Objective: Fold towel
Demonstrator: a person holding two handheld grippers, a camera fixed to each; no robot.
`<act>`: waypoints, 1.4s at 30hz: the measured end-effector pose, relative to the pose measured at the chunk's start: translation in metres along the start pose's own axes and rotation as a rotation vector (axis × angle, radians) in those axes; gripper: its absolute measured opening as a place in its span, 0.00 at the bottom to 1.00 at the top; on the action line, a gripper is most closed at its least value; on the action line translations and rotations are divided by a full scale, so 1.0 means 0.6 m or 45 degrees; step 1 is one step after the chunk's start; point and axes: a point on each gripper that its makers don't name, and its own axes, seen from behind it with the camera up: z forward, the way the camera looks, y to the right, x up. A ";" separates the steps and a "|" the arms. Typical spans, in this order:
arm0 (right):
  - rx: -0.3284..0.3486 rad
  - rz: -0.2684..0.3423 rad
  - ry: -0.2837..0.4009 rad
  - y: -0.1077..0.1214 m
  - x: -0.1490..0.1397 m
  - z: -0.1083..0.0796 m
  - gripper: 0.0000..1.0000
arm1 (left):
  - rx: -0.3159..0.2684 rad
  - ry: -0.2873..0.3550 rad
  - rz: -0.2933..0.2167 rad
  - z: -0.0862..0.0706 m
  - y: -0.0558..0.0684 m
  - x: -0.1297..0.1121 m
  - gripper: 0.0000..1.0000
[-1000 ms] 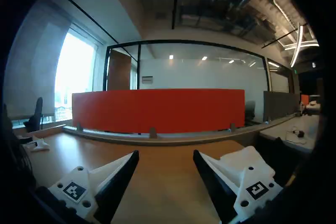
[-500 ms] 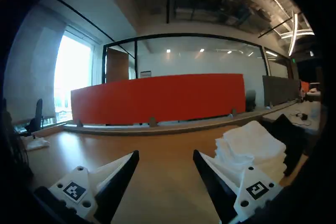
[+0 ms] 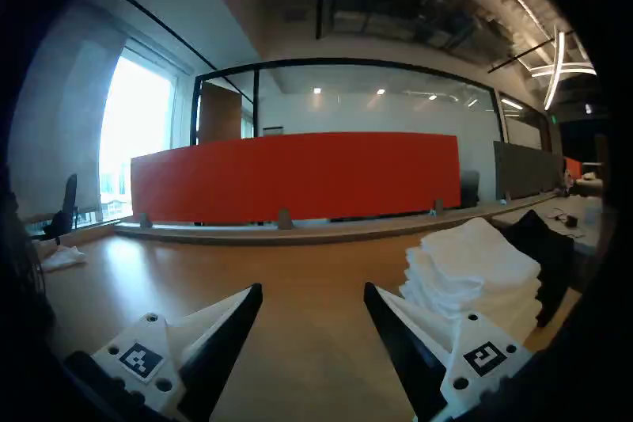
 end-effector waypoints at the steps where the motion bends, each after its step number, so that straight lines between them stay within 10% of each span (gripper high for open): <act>1: -0.006 -0.004 0.005 0.001 0.001 0.000 0.99 | 0.000 0.000 0.000 0.000 0.000 0.000 0.95; 42: 0.003 -0.062 0.053 -0.023 0.007 -0.011 0.99 | 0.000 0.000 0.000 0.000 0.000 -0.001 0.96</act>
